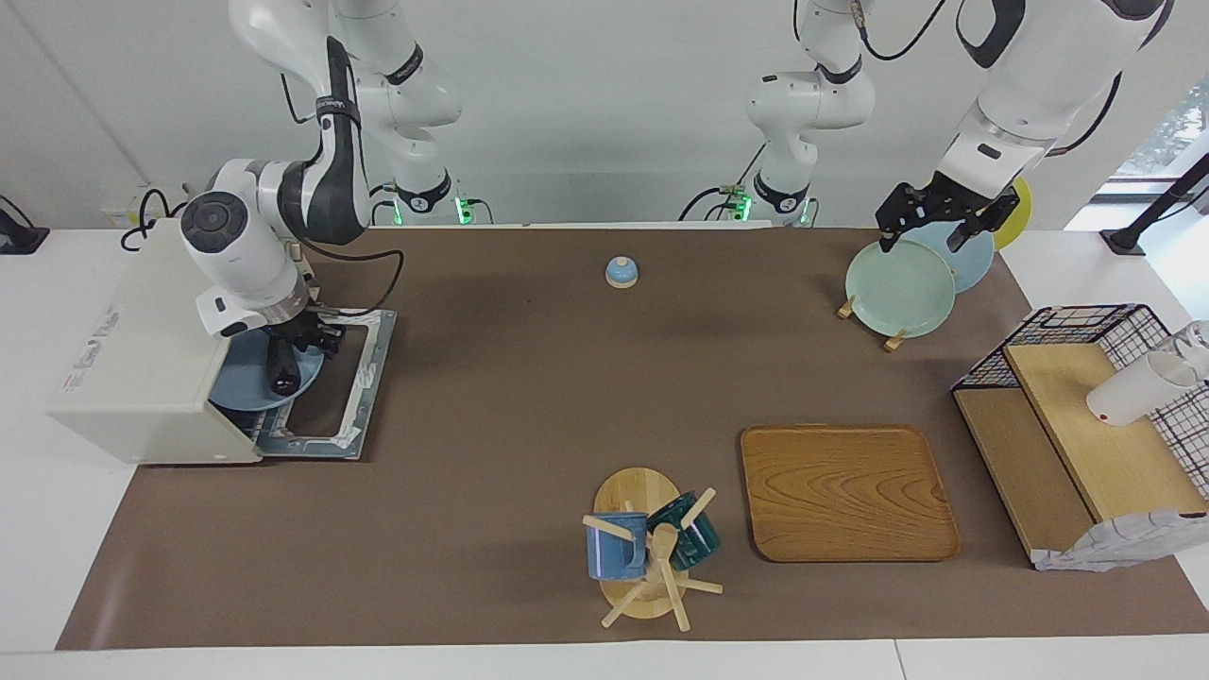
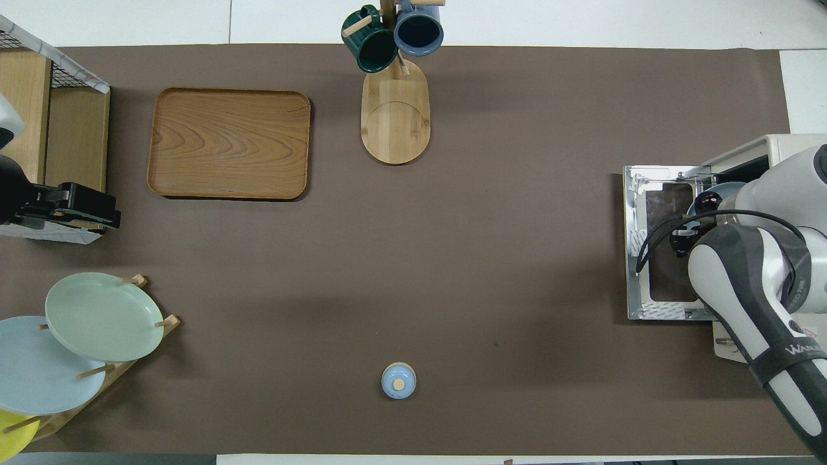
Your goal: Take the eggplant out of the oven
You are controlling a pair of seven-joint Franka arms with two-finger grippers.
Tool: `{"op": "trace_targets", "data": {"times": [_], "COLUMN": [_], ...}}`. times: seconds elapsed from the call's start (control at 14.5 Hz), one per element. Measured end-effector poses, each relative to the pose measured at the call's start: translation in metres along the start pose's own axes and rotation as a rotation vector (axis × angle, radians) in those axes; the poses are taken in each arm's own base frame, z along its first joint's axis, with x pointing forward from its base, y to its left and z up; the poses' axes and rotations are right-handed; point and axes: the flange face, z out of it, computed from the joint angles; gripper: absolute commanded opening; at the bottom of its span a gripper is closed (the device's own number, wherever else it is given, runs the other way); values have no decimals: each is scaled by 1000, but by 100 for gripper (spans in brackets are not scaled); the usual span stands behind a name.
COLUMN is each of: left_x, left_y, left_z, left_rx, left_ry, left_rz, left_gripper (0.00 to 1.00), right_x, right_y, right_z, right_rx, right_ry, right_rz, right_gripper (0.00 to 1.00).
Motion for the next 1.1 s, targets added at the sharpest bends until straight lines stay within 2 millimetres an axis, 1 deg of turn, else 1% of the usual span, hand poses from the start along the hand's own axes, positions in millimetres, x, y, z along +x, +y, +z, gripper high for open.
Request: {"op": "trace_targets", "data": {"times": [0.07, 0.14, 0.21, 0.48, 0.55, 0.69, 0.83, 0.96, 1.03, 1.1], "left_x": [0, 0, 0, 0, 0, 0, 1, 2, 3, 3], "left_y": [-1, -1, -1, -2, -2, -3, -7, -11, -12, -12], "left_z": [0, 0, 0, 0, 0, 0, 0, -2, -2, -2], "left_rx": [0, 0, 0, 0, 1, 3, 4, 4, 4, 4], "left_ry": [0, 0, 0, 1, 2, 2, 4, 18, 23, 25], "left_rz": [-1, -2, -2, -3, -3, -5, -13, -19, -21, -22], "left_gripper": [100, 100, 100, 100, 100, 100, 100, 100, 100, 100], "right_x": [-1, -3, -5, -10, -11, -17, -26, -31, -32, -33], "right_y": [-4, -13, -28, -106, -125, -164, -209, -264, -301, -340], "right_z": [-3, -7, -17, -76, -86, -99, -110, -120, -120, -116], "right_rx": [-30, -65, -96, -137, -138, -139, -130, -136, -141, -139], "right_ry": [7, 9, 11, 62, 82, 102, 96, 75, 70, 77], "right_rz": [-29, -64, -104, -219, -233, -222, -175, -119, -88, -58], "right_gripper": [0, 0, 0, 0, 0, 0, 0, 0, 0, 0]}}
